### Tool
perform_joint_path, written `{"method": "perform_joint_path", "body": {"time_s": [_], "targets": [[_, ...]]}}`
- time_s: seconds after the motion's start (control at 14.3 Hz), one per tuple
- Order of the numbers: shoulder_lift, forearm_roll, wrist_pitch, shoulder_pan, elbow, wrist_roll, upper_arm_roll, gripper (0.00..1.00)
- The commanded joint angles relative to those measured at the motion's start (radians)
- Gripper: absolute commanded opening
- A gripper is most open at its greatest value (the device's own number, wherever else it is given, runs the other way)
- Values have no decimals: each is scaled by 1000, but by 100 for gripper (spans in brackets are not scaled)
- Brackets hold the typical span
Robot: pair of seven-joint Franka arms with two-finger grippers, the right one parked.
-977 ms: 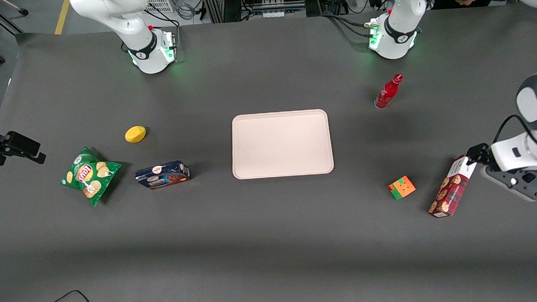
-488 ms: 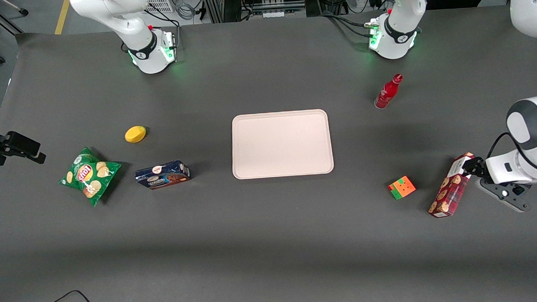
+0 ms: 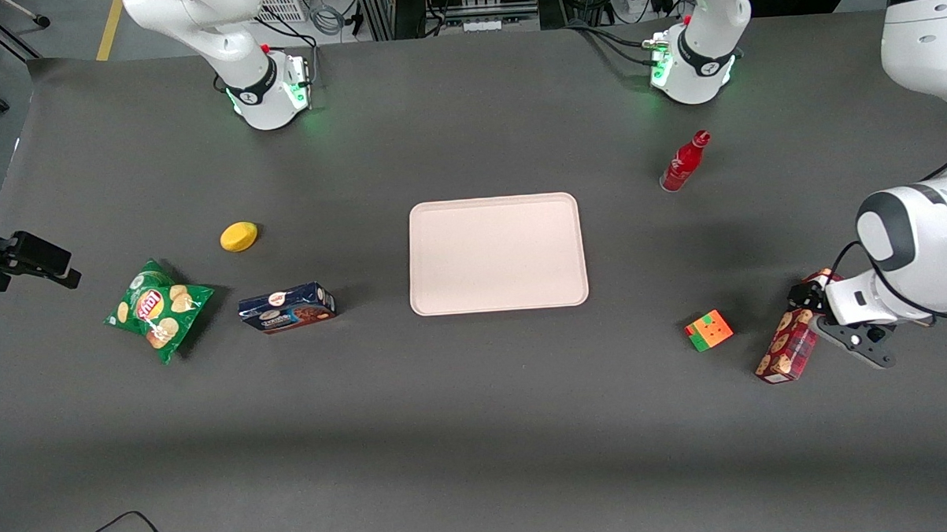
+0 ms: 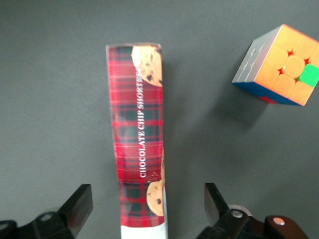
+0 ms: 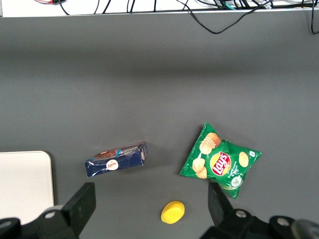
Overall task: Place red cookie box on tray
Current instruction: 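Lower the open left gripper over the red plaid cookie box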
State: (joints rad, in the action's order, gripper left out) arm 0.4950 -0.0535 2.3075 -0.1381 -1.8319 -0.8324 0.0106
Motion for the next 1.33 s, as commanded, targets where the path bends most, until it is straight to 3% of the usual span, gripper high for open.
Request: {"method": "perform_joint_path", "body": {"time_s": [0.0, 0.91, 0.98, 1.26], "targets": [[-12, -16, 38, 2, -49, -22, 0, 100], [59, -3, 199, 5, -81, -27, 0, 100], [65, -3, 205, 3, -81, -27, 0, 95], [71, -5, 211, 3, -78, -27, 2, 60]]}}
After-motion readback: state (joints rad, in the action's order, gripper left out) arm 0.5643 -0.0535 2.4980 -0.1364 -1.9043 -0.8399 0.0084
